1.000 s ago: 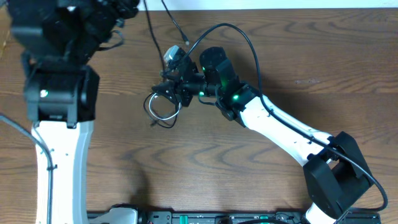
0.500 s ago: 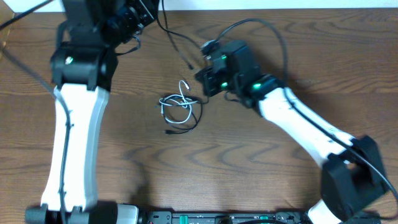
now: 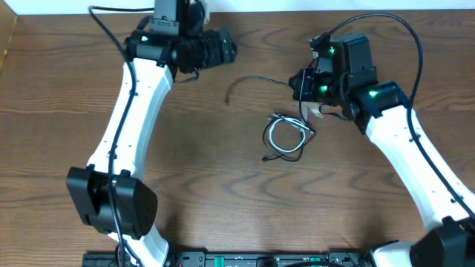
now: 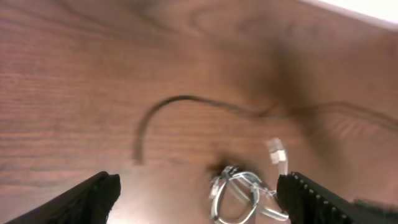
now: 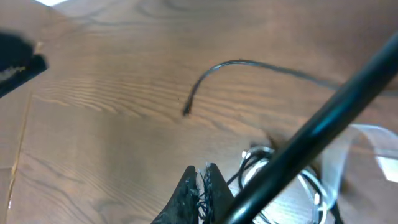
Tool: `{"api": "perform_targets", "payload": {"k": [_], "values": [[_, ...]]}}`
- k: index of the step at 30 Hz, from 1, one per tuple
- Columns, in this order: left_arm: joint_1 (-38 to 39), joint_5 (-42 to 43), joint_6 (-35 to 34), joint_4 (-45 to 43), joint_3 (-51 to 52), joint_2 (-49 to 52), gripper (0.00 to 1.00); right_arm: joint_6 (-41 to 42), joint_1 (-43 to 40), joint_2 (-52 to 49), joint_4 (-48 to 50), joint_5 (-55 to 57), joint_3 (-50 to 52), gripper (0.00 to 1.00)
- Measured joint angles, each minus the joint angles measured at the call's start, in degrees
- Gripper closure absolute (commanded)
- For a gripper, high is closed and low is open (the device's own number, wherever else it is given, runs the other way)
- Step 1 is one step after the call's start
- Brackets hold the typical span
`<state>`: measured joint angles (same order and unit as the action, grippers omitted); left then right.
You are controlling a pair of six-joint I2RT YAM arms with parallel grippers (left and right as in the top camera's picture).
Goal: Untangle cables
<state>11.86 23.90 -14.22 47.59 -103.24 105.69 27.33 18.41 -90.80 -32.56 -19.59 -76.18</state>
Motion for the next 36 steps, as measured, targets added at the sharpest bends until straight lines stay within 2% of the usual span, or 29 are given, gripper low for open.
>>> {"api": "perform_targets", "payload": {"k": [9, 15, 24, 36], "values": [[3.5, 8.0, 23.7, 9.5, 0.0, 0.0, 0.16, 0.9, -2.2, -2.3, 0.3, -4.7, 0.0, 0.99], [8.2, 9.9, 32.7, 11.5, 0.0, 0.0, 0.16, -0.6, -5.9, -2.3, 1.9, -13.0, 0.0, 0.99], [13.4, 10.7, 36.8, 7.3, 0.2, 2.3, 0.16, -4.4, -14.1, -2.3, 9.5, -35.6, 0.0, 0.99], [16.2, 10.8, 37.2, 2.4, 0.5, 5.7, 0.15, -3.4, -20.9, -2.3, 13.8, -51.0, 0.0, 0.99]]}}
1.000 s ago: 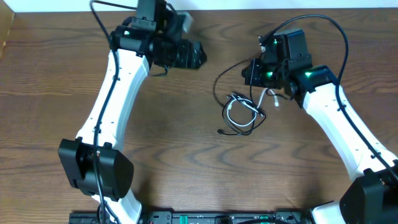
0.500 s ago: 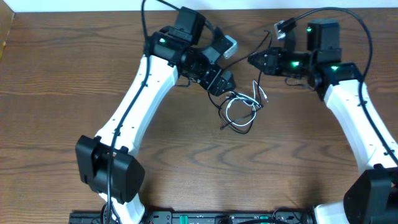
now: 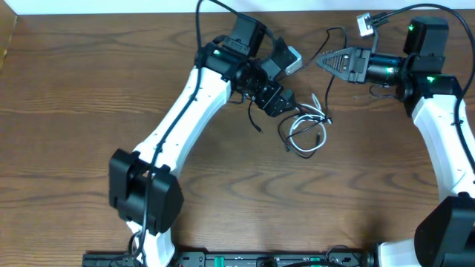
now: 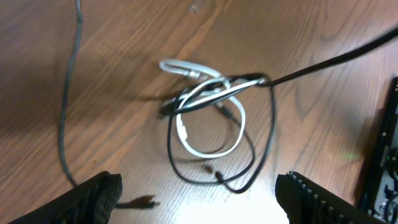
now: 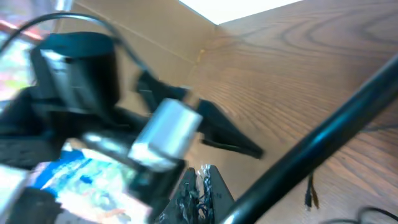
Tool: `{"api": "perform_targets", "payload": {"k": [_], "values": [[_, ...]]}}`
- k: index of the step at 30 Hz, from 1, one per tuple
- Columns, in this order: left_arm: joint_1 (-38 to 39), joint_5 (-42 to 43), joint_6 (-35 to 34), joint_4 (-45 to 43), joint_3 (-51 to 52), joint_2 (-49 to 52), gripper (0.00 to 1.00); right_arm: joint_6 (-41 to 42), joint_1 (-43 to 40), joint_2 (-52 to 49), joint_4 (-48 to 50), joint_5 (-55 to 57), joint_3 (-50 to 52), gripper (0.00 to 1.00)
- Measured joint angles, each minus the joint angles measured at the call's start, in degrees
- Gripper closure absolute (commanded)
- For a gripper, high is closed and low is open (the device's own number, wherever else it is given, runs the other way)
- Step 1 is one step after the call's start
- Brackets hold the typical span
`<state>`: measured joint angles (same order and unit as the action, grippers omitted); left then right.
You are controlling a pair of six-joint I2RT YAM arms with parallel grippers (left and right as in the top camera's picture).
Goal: Untangle cables
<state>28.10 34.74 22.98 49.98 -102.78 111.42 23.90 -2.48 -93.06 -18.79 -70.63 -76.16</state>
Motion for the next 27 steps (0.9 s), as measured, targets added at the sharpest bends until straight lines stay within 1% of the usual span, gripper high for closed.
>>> {"api": "perform_targets", "payload": {"k": [6, 11, 19, 23, 25, 27], "values": [[1.6, 5.3, 0.0, -4.6, 0.0, 5.1, 0.15, 0.2, -1.2, 0.0, 0.2, -3.7, 0.0, 0.99], [3.6, 8.7, 1.4, -8.0, 0.1, 6.5, 0.19, 0.3, -1.6, 0.0, 0.2, -5.8, 0.0, 0.99], [7.3, 10.2, 6.5, -9.6, 0.1, 7.5, 0.23, 0.4, -3.8, 0.0, 0.6, -8.2, 0.0, 0.99], [8.8, 10.2, 7.8, -10.0, 0.1, 8.7, 0.24, 0.5, -5.4, 0.0, 1.0, -9.8, 0.0, 0.99], [9.1, 10.2, 8.4, -10.1, 0.1, 9.0, 0.26, 0.7, -6.1, 0.0, 1.1, -10.6, 0.0, 0.99], [9.2, 10.2, 8.5, -10.2, 0.1, 9.2, 0.31, 0.7, -6.4, 0.0, 1.2, -11.1, 0.0, 0.99]]}}
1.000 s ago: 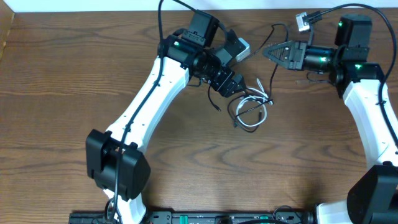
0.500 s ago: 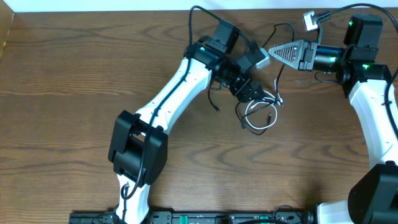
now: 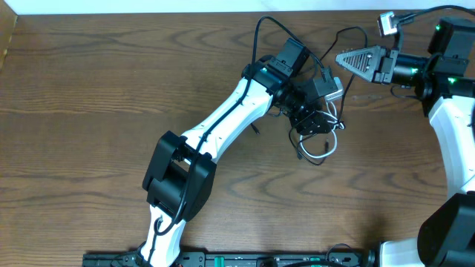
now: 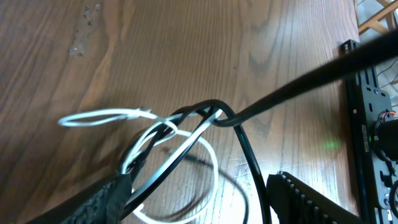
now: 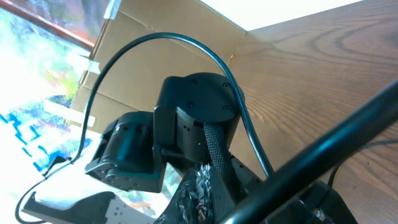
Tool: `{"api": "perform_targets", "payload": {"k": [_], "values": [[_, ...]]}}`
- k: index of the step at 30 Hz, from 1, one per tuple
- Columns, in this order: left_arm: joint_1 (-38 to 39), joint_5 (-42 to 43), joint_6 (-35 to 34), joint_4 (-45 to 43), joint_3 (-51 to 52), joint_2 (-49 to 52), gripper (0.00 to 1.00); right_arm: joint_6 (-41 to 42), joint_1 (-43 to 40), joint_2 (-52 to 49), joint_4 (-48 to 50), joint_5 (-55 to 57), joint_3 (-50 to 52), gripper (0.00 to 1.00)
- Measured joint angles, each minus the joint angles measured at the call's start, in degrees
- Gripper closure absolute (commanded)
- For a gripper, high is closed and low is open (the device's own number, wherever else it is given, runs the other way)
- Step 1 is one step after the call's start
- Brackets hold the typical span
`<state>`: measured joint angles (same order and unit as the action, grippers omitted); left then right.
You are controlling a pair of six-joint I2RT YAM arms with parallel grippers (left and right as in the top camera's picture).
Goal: Untangle cables
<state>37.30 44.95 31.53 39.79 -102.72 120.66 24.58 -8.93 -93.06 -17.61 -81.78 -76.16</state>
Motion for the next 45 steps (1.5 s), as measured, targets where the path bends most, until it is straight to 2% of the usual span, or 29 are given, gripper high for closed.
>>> {"api": "perform_targets", "payload": {"k": [2, 6, 14, 16, 18, 25, 30, 35, 40, 45], "values": [[0.0, 0.0, 0.1, -0.5, 0.0, 0.1, 0.36, 0.0, -0.5, 0.0, 0.3, -0.8, 0.0, 0.99], [0.1, 0.0, 0.5, -1.9, 0.0, 0.7, 0.37, 0.1, -1.0, 0.0, 0.8, -2.0, 0.0, 0.99], [1.2, 0.0, 0.4, -3.2, 0.0, 3.3, 0.52, 2.8, -1.0, 0.0, 4.9, -3.9, 0.0, 0.99], [1.2, -0.1, 0.3, -4.3, 0.0, 3.3, 0.64, 3.8, -1.0, 0.0, 5.9, -4.1, 0.0, 0.99], [1.2, -0.4, 0.3, -5.4, 0.0, 3.3, 0.92, 5.2, -1.0, 0.0, 7.3, -4.4, 0.0, 0.99], [1.2, -4.5, 0.4, -6.1, 0.0, 3.3, 0.93, 11.3, -1.0, 0.0, 16.4, -4.6, 0.0, 0.99], [1.0, -12.1, -2.6, -6.3, 0.0, 3.3, 0.92, 15.1, -1.1, 0.0, 20.9, -4.3, 0.0, 0.99], [-0.9, -20.3, -9.2, -5.4, 0.0, 2.2, 0.92, 16.4, -1.9, 0.0, 20.9, -2.2, 0.0, 0.99], [-5.6, -24.8, -14.2, -2.0, 0.1, -4.2, 0.93, 17.0, -4.1, 0.0, 20.0, 0.8, 0.0, 0.99], [-11.8, -26.1, -17.2, 0.8, 0.1, -13.4, 0.93, 14.8, -5.8, 0.0, 10.2, 6.8, 0.0, 0.99]]}}
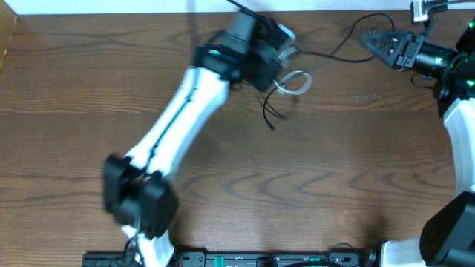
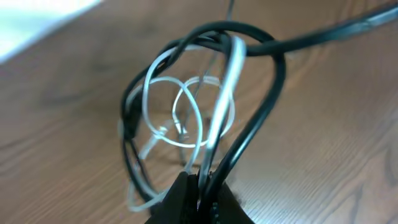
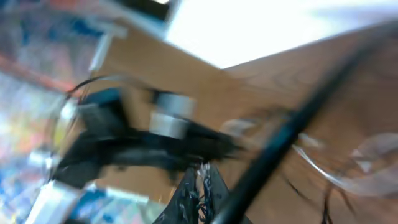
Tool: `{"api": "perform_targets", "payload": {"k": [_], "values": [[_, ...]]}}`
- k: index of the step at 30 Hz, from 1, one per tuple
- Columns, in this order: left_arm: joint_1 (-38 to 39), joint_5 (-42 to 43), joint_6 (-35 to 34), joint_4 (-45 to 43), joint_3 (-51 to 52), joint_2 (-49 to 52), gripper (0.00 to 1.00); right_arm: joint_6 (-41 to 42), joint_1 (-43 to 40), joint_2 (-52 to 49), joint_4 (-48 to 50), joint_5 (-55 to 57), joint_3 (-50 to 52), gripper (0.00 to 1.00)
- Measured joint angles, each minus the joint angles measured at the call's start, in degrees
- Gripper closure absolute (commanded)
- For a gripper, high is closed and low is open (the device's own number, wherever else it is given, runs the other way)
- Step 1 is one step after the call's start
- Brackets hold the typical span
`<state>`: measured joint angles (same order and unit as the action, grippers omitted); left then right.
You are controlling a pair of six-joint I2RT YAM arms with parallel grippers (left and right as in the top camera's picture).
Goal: Untangle cables
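Note:
The tangle is a white cable (image 1: 298,81) looped with a black cable (image 1: 326,53). My left gripper (image 1: 276,73) is near the table's far edge, shut on the tangle. In the left wrist view the gripper (image 2: 199,190) pinches white and black strands, and the loops (image 2: 186,106) hang in front of it. The black cable runs right to my right gripper (image 1: 369,38), which is shut on it at the far right corner. A loose black end (image 1: 269,115) hangs below the tangle. The right wrist view is blurred; its fingers (image 3: 200,177) are closed on thin dark strands.
The brown wooden table (image 1: 334,163) fills the view. A white wall edge runs along the table's far side. The right arm's own thick black lead (image 3: 280,143) crosses its wrist view diagonally.
My left gripper was open low around the tangle right of centre. Now it is shut on the tangle and sits further left, by the far edge. The right gripper has shifted slightly right.
At first the tangle lay mid-table with my right gripper shut on the black cable beside it and my left gripper open at the far left. Then the right gripper was far right and the left open over the tangle, then around it. Now the left holds it.

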<state>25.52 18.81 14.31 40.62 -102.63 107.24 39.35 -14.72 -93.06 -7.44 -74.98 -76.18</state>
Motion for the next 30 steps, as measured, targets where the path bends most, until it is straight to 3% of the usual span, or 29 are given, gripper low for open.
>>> {"api": "perform_targets", "payload": {"k": [6, 12, 22, 30], "values": [[-6.2, 0.4, -1.4, 2.5, 0.0, -8.0, 0.93, -9.5, -0.1, 0.0, -21.4, 18.6, 0.0, 0.99], [-10.8, 1.6, -4.9, -0.7, 0.2, -11.3, 0.93, -16.3, 1.6, 0.0, -32.0, 36.8, 0.0, 0.99], [-16.9, 2.4, -13.8, -9.7, 1.0, -17.0, 0.93, -20.6, 1.8, 0.0, -36.4, 51.7, 0.5, 0.99], [-17.6, -1.4, -16.1, -14.9, 1.0, -20.4, 0.92, -21.0, 1.7, 0.0, -36.5, 58.0, 6.0, 0.99]]}}
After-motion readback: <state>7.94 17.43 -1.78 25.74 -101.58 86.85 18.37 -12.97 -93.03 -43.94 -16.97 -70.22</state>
